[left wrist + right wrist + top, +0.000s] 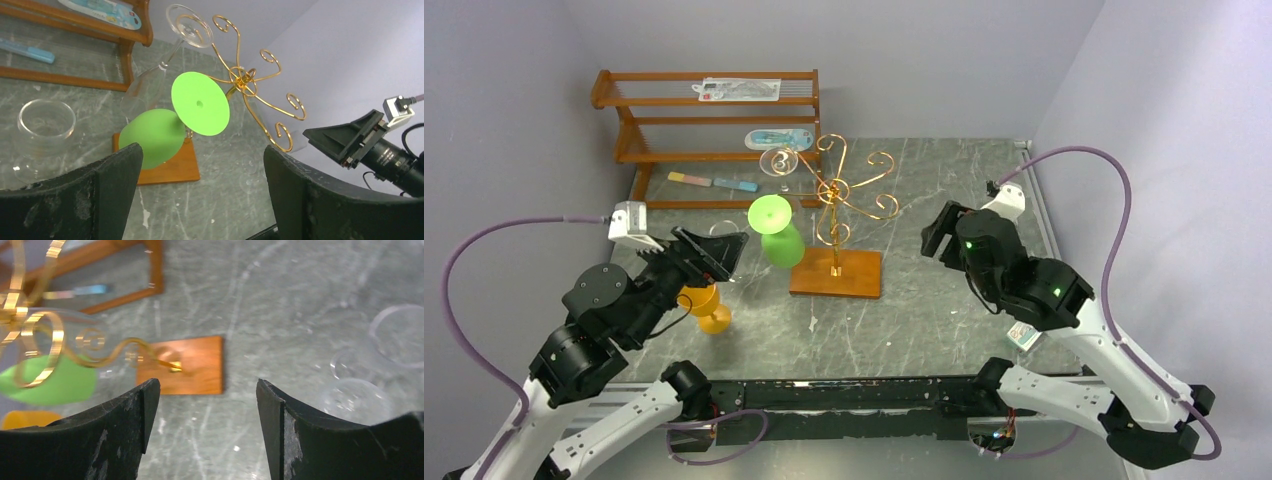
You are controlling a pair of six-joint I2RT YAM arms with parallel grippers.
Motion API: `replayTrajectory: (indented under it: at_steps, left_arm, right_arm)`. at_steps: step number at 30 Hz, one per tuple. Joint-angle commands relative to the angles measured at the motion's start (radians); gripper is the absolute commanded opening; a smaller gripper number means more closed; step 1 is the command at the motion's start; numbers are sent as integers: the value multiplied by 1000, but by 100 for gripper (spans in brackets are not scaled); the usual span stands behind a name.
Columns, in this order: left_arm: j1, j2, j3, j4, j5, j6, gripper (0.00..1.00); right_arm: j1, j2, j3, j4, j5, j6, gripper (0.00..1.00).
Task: Place the wine glass upside down on the wine glass rack
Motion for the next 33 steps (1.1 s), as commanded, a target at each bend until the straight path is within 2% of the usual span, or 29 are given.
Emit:
replayTrajectory:
  at_steps: [1, 8, 11, 15, 19, 21, 24, 33]
  left_arm:
    - [4, 20, 15, 23, 71, 141, 94]
    - [3, 50, 13, 104, 117, 220, 95]
    - [4, 85, 37, 79, 83, 196, 96]
    - [4, 131, 62, 33, 87, 188, 97]
    - [3, 137, 53, 59, 112, 184, 97]
    - [5, 139, 53, 74, 121, 179, 95]
    - [4, 157, 80, 68, 133, 177, 94]
    - [4, 210, 155, 32, 173, 175, 95]
  right_arm:
    - [-5, 26, -36, -257, 176, 146, 74]
    - [-4, 84, -107, -396, 278, 317, 75]
    - [-7, 119, -128, -412, 304, 362, 77]
    - [-54, 142, -156, -350, 284, 309, 77]
    - [-196, 107, -228, -181, 153, 156, 76]
    - [-276, 75, -272, -96, 61, 83, 72]
    - [-325, 55, -308, -29, -32, 34, 63]
    - [-334, 53, -332, 4, -73, 15, 33]
